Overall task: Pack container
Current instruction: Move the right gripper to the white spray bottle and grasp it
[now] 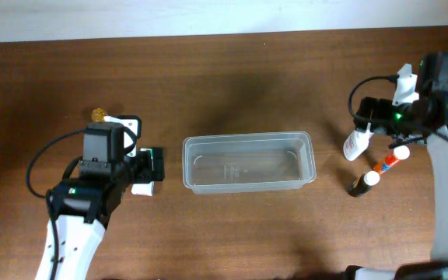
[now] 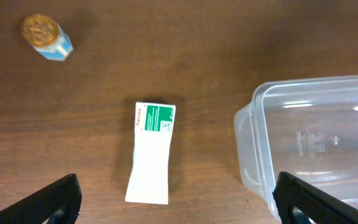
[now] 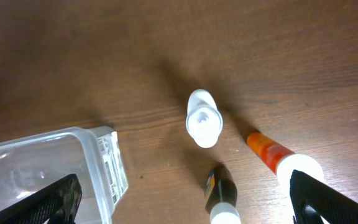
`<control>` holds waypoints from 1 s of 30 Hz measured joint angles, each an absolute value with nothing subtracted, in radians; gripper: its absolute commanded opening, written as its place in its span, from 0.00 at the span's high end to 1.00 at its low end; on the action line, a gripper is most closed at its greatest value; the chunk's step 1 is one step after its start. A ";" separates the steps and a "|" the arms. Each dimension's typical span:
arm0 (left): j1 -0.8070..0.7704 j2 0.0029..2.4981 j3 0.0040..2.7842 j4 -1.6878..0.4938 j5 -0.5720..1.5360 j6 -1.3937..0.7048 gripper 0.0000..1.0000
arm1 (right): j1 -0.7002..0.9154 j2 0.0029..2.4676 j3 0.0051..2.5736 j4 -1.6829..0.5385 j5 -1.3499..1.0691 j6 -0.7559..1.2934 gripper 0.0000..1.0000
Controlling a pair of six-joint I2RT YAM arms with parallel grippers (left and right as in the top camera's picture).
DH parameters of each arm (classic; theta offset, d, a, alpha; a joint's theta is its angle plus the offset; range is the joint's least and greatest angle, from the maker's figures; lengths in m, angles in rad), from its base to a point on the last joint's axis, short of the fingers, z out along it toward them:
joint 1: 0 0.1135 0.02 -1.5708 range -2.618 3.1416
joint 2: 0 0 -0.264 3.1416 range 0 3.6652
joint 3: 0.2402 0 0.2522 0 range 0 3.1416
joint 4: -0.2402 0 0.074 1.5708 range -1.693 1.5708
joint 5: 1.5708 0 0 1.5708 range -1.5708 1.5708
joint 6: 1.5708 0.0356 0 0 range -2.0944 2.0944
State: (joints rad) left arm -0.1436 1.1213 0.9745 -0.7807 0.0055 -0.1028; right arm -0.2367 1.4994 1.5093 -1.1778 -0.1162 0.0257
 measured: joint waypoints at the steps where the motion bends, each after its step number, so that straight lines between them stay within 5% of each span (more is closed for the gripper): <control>1: -0.144 1.142 0.975 -0.786 0.014 -0.103 0.00 | -0.237 1.546 1.519 -1.176 -0.117 0.026 0.02; 5: -0.144 1.178 0.976 -0.804 0.023 -0.103 0.01 | -0.237 1.690 1.523 -1.173 -0.114 0.027 0.02; 12: -0.144 1.182 0.976 -0.804 0.027 -0.103 0.00 | -0.237 1.850 1.523 -1.150 -0.107 0.033 0.29; 18: -0.143 1.182 0.976 -0.805 0.027 -0.103 0.01 | -0.237 1.851 1.523 -1.140 -0.100 0.036 0.73; 30: -0.144 1.182 0.976 -0.804 0.027 -0.102 0.01 | -0.237 1.851 1.528 -1.153 -0.095 0.035 0.76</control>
State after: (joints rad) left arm -0.1436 1.1820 0.9756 -0.8043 0.0269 -0.1024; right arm -0.2371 1.8507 1.5276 -1.1534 -0.0952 0.0345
